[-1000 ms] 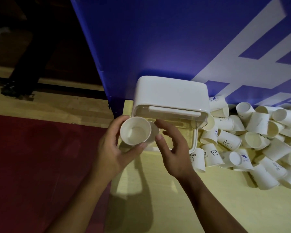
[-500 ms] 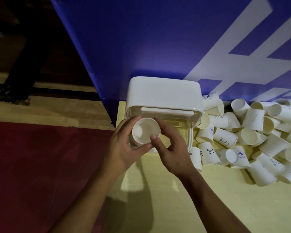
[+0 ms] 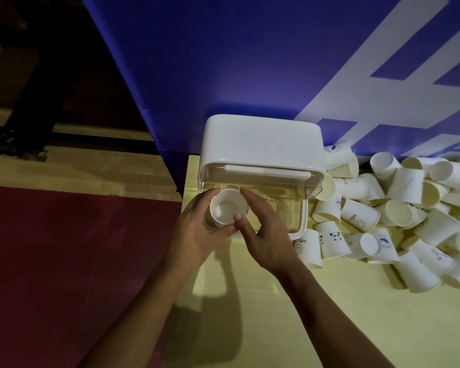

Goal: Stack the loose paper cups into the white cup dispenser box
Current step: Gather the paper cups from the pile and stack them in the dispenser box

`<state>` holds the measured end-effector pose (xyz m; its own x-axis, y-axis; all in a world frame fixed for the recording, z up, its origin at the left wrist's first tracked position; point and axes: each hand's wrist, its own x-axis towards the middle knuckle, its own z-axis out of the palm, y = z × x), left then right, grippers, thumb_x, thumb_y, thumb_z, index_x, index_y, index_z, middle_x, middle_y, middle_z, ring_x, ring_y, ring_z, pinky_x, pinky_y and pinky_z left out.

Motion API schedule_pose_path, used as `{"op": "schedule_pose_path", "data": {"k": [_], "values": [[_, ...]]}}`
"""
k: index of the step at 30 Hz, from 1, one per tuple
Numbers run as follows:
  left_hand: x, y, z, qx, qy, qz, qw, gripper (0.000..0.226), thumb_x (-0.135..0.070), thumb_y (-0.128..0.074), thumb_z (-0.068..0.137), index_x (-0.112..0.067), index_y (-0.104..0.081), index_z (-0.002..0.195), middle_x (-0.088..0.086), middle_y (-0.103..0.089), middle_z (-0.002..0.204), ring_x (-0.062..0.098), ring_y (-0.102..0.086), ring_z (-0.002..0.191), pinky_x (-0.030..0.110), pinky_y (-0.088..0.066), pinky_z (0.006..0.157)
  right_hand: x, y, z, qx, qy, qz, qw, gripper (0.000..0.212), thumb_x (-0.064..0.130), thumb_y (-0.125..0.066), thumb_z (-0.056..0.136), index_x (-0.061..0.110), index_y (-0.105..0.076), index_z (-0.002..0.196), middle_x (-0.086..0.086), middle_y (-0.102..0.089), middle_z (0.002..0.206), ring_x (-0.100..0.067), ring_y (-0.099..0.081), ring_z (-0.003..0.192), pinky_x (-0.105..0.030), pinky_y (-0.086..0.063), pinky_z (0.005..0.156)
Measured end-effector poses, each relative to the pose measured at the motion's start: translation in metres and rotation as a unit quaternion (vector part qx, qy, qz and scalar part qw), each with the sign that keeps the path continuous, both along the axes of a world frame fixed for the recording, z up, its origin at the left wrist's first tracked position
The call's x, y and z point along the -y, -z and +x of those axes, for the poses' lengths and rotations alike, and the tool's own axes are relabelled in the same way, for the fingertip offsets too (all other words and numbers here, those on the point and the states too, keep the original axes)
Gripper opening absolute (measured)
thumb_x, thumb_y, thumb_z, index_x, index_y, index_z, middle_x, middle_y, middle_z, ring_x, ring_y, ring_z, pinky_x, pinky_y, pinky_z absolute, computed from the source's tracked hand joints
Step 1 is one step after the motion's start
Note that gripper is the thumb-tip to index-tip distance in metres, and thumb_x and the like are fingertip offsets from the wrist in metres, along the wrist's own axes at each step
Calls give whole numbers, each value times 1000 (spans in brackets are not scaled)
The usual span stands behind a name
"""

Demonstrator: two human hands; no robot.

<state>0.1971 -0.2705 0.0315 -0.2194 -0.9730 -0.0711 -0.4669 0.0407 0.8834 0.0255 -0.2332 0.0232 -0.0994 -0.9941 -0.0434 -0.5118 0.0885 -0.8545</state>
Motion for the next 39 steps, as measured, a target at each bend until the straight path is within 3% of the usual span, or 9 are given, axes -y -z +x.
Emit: {"op": "schedule_pose_path", "data": {"k": [10, 16, 18, 24, 28, 30, 32, 35, 39], "values": [[10, 17, -4, 44, 3, 23, 999, 75, -29, -90, 80, -22, -56, 147, -8, -55, 147, 7, -51, 132, -5, -30, 92, 2, 10, -1, -18, -16, 53, 998, 63, 46, -55, 103, 27, -36, 159, 22, -41, 148, 9, -34, 136, 1, -21, 105], [11, 19, -4, 35, 9, 39, 999, 77, -35, -88, 81, -26, -54, 149, -10, -55, 145, 11, -53, 132, 24, -46, 104, 3, 10, -4, -13, -21, 84, 996, 70, 50, -53, 103, 30, -24, 163, 14, -37, 162, 5, -30, 143, -20, -26, 114], [8, 16, -3, 28, 5, 45, 999, 81, -38, -90, 79, -29, -51, 149, -13, -55, 141, 6, -54, 128, 21, -47, 101, 0, 7, -6, -4, -4, 88, 996, 74, 54, -53, 101, 30, -21, 163, 15, -39, 160, 2, -31, 145, -19, -26, 113], [-9, 0, 3, 54, -12, 14, 998, 90, -35, -94, 72, -28, -50, 150, -20, -46, 140, -2, -44, 127, 4, -35, 93, -40, -6, -48, -21, 46, 57, 997, 50, 44, -61, 101, 30, -52, 149, 19, -59, 141, 4, -50, 132, -21, -43, 108], [-35, -22, -6, 93, -19, -123, 988, 71, -53, -74, 77, -8, -64, 130, 3, -60, 131, 23, -54, 121, 8, -32, 104, -75, -15, -98, -33, 118, 52, 991, 35, 36, -64, 100, 28, -65, 134, 19, -70, 122, 3, -62, 116, -29, -52, 100], [-44, -30, -29, 80, 1, -150, 985, 63, -51, -69, 80, -6, -65, 124, 4, -62, 124, 28, -60, 109, 16, -39, 99, -93, -21, -128, -20, 165, 57, 984, 33, 37, -66, 99, 29, -67, 132, 21, -72, 116, 2, -64, 112, -28, -54, 96], [-49, -40, -56, 55, 21, -137, 989, 53, -47, -72, 82, -12, -65, 122, -3, -61, 122, 23, -63, 100, 8, -41, 93, -106, -26, -152, -13, 191, 61, 980, 34, 37, -65, 100, 29, -67, 132, 21, -72, 113, 2, -65, 108, -23, -54, 91], [-56, -46, -131, 34, 85, -113, 989, 46, -43, -80, 87, -20, -64, 123, -10, -59, 122, 12, -61, 99, -2, -35, 86, -133, -36, -207, -24, 225, 54, 973, 34, 35, -64, 101, 26, -66, 133, 22, -72, 110, 4, -66, 101, -17, -52, 85], [-67, -41, -242, 20, 167, -127, 977, 51, -45, -77, 87, -16, -63, 127, -8, -62, 120, 7, -59, 104, 6, -42, 87, -168, -36, -281, -21, 257, 53, 965, 29, 30, -64, 101, 28, -66, 130, 21, -72, 107, 3, -66, 100, -13, -50, 79]]}}
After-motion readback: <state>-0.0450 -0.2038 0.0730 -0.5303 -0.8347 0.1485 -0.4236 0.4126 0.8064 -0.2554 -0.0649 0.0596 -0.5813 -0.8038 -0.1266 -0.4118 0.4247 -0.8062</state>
